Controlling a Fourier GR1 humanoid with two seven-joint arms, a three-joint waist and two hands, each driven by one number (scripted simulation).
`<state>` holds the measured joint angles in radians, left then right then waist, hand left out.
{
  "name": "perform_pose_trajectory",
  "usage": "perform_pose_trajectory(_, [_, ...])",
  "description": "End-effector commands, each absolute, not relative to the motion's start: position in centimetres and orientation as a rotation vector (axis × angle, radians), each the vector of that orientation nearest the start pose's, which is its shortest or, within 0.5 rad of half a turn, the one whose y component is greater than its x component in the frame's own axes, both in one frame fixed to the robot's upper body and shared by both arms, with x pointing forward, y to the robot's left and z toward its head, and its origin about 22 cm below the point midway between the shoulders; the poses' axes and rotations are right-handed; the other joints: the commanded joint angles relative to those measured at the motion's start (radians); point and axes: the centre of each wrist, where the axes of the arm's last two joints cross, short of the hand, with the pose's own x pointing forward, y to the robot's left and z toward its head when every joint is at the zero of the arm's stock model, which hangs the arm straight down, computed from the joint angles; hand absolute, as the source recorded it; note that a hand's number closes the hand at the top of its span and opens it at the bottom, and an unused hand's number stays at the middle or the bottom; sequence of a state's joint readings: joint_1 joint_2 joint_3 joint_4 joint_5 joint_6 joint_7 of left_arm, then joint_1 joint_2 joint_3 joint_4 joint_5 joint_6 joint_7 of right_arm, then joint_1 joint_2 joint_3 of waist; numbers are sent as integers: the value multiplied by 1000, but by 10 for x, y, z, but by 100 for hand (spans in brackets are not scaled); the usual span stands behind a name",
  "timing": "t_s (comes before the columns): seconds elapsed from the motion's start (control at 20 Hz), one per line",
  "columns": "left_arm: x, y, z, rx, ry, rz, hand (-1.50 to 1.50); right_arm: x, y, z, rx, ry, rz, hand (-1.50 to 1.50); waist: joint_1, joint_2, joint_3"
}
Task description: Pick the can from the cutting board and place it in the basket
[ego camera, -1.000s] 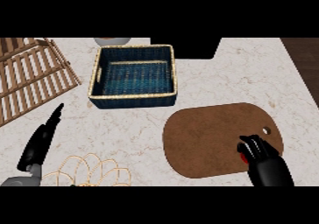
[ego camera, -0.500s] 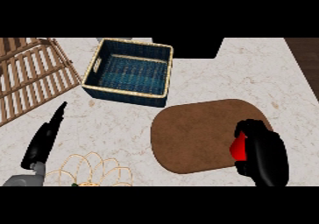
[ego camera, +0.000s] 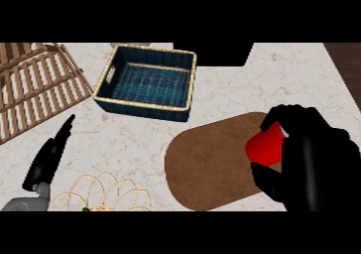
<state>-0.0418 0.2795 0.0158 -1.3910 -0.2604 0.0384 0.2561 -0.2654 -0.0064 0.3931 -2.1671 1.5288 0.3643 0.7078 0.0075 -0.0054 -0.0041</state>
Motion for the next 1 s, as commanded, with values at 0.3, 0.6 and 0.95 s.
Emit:
perform_pose_trajectory(0.3, [250, 306, -11, 484, -1162, -322, 0, 207, -91, 277, -1178, -1612, 634, 150, 22, 5, 2])
perform_pose_trajectory(0.6, [264, 302, -15, 483, -1154, -331, 0, 220, -60, 314, -1117, -1613, 637, 150, 8, 3, 1])
perform_pose_trajectory(0.95, [261, 320, -6, 482, -1151, -324, 0, 262, -29, 325, -1014, -1585, 653, 150, 16, 7, 2])
